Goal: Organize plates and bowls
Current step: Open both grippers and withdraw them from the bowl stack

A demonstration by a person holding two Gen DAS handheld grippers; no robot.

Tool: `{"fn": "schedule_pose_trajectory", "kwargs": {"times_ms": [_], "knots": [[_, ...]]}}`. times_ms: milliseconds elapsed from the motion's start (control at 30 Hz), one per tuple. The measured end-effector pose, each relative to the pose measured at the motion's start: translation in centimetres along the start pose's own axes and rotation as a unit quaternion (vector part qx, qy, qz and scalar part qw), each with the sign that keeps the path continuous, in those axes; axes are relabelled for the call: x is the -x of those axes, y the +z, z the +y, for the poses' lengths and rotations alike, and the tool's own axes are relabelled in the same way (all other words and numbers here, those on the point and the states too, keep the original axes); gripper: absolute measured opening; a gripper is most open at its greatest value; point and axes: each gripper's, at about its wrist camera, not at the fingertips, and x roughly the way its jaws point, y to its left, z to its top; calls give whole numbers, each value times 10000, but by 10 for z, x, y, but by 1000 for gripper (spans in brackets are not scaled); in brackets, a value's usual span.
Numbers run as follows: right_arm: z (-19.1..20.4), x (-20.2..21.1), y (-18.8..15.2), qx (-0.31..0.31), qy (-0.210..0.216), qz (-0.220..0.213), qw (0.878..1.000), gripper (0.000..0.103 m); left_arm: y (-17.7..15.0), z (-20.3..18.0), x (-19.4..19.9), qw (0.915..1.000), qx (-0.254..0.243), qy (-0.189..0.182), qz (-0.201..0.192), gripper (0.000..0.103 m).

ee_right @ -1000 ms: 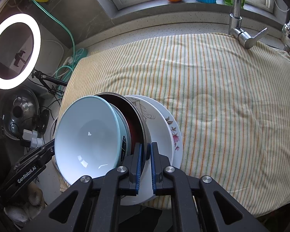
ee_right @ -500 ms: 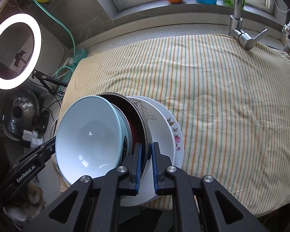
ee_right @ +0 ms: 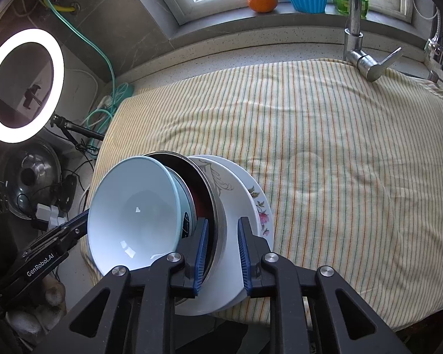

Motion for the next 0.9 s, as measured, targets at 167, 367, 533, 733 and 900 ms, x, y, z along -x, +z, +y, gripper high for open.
{"fn": "schedule_pose_trajectory", "kwargs": {"times_ms": [167, 367, 533, 733, 900], "knots": [[-2, 9, -2, -9, -29, -131, 9999, 24, -1, 2, 6, 10000, -37, 77, -51, 14], [-4, 21, -8, -29, -41, -279, 9996, 34, -3, 7, 16, 9997, -28, 177, -175, 14], [3, 33, -15, 131, -132, -493, 9986, 34, -9, 3, 30, 9989, -166, 284, -345, 17], [13, 47, -27, 359, -221, -704, 9966, 35, -21, -6, 48, 9974, -358, 358, -519, 27], [23, 58, -39, 540, -307, -924, 9938, 48, -28, -6, 64, 9961, -345, 392, -709, 51]]}}
